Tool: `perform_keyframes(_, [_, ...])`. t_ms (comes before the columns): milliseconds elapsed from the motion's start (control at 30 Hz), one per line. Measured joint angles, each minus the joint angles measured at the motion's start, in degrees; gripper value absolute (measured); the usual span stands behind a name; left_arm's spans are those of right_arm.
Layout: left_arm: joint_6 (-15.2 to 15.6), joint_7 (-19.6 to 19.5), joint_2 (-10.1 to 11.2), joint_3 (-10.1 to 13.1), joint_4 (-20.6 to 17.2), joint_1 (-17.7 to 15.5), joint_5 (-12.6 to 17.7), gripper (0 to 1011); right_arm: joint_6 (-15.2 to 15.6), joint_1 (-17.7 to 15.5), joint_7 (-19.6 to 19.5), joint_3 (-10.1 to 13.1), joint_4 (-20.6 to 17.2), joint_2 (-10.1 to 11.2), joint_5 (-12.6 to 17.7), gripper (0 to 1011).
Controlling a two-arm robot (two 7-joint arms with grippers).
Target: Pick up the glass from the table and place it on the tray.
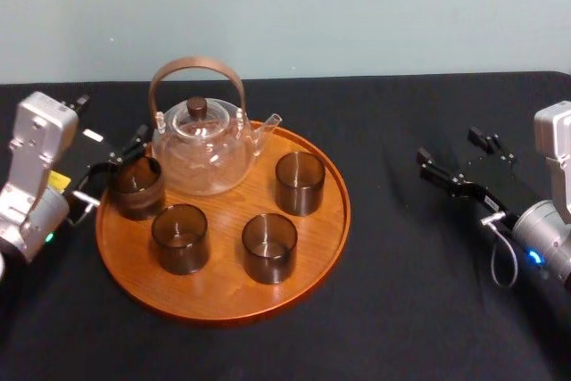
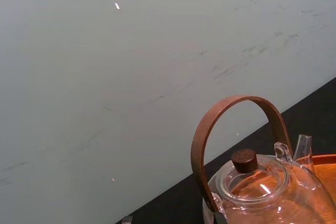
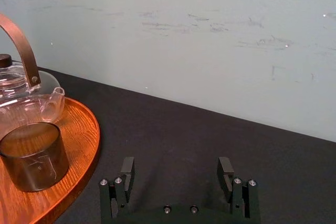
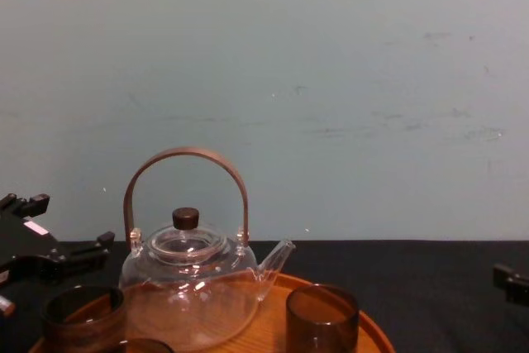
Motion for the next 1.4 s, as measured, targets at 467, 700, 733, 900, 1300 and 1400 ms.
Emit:
perform_keyframes(467, [0.0,0.0,0.0,0.0,0.0,0.0,0.0,1001,0.02,-0.01,0.05,-0.17,-0.19,0.21,0.06,1002])
perform_keyframes(700, [0.0,0.0,0.0,0.0,0.0,0.0,0.0,1002,0.05,-0.01,0.08,-0.22,-0.24,0.24,0.09,1003])
perform_keyframes(733, [0.0,0.0,0.0,0.0,0.0,0.0,0.0,1001,0.05,-0.01,0.08,-0.22,-0.24,0.25,0.1,1003])
perform_keyframes(900, [0.0,0.0,0.0,0.0,0.0,0.0,0.0,1001,0.06,-0.01,0.09,-0.24,-0.27,0.27,0.13,1002])
perform_keyframes(1300, [0.0,0.0,0.0,0.0,0.0,0.0,0.0,1001,0.06,-0.01,0.09,-0.24,-0.29,0.3,0.16,1002])
perform_keyframes(1400, [0.0,0.0,0.0,0.0,0.0,0.0,0.0,1001,0.06,-0.01,0.08,-0.24,-0.29,0.3,0.16,1002])
